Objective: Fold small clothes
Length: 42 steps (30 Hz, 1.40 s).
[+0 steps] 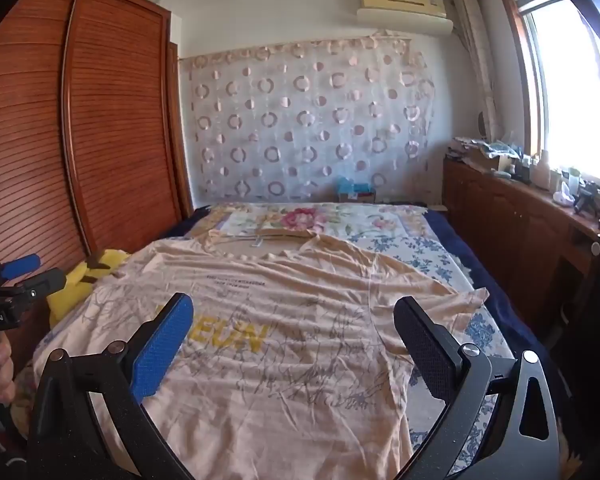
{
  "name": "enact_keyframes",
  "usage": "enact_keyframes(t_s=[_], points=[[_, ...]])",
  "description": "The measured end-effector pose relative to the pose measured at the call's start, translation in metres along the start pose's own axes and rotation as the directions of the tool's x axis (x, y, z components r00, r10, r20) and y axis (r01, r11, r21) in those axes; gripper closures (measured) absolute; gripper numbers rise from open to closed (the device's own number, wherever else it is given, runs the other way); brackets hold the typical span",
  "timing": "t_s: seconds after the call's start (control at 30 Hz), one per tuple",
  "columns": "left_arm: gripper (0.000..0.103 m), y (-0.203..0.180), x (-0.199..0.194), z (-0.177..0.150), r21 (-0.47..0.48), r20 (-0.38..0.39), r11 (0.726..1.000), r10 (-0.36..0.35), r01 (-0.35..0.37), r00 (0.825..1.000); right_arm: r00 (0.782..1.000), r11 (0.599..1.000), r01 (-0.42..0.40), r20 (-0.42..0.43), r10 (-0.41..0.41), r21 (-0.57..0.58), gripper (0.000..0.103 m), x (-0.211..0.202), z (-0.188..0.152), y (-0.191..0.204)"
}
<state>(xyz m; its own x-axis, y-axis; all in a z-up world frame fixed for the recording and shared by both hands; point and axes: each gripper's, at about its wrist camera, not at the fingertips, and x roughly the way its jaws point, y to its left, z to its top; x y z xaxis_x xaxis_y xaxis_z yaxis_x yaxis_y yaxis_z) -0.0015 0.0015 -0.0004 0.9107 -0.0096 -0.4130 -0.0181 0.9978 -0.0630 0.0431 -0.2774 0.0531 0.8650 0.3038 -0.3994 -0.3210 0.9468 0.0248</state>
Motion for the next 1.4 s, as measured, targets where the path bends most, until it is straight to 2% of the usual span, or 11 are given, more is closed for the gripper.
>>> enact_keyframes(t_s=[1.4], points=[[0.0, -0.0001, -0.0048, 0.0034, 0.008, -0.004, 1.0, 0.025, -0.025, 1.0, 1.0, 1.0, -0.006, -0.003, 0.006, 0.006, 0.001, -0.0026, -0.0001, 0.0004]])
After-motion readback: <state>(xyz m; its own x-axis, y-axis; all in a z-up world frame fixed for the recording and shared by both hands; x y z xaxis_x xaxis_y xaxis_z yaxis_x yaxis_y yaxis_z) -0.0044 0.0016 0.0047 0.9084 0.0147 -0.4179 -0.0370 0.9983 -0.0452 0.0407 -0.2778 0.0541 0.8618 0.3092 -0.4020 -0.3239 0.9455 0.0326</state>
